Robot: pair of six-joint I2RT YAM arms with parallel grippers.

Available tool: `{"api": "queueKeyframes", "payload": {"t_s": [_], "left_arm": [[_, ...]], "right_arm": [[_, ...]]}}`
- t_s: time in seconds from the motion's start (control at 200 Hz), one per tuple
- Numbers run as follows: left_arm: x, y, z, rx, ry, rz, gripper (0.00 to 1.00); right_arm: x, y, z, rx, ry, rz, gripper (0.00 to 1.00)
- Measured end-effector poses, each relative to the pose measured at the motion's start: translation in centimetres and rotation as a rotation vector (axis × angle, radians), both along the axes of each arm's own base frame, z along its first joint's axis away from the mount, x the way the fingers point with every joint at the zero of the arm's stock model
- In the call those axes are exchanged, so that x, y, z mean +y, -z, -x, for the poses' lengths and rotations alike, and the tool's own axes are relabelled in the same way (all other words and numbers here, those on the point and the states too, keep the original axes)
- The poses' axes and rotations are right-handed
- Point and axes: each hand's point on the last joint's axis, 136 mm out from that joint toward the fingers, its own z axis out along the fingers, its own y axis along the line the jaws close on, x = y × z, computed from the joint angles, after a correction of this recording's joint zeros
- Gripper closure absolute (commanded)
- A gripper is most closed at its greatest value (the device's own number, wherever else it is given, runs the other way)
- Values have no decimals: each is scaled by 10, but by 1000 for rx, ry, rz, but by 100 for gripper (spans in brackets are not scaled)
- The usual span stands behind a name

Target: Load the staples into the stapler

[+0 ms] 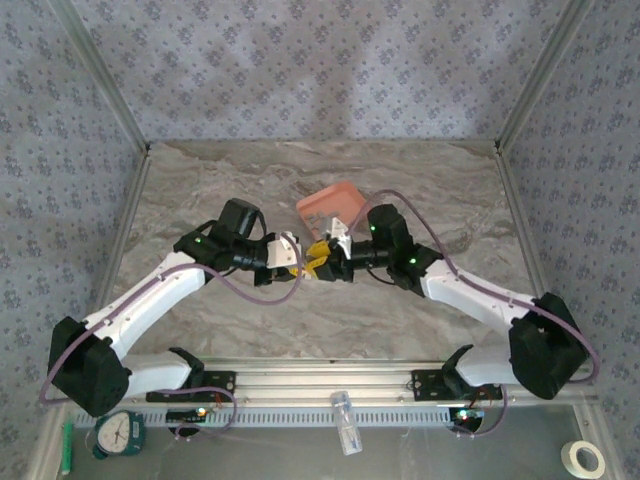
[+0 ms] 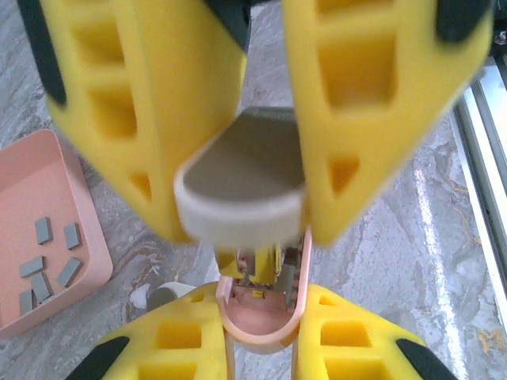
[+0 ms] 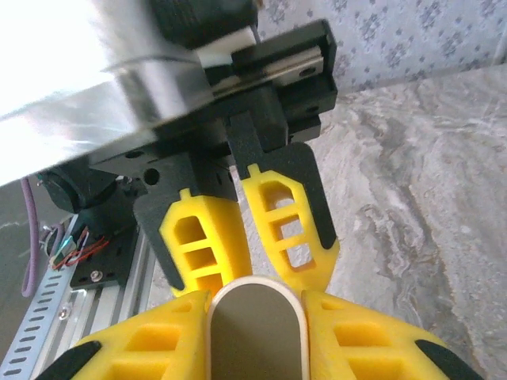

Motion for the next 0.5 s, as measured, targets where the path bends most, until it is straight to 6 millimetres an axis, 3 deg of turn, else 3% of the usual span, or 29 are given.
{"api": "queueKeyframes", "payload": {"t_s": [0.225,0.5], "left_arm": [[-3,-3,-1,-2,6,21,94],[-3,0,-1,11,5,11,94]], "right_arm": [[-17,-9,0,-19,35,-48,75],[-48,-2,2,-8,114,-83,74]]}}
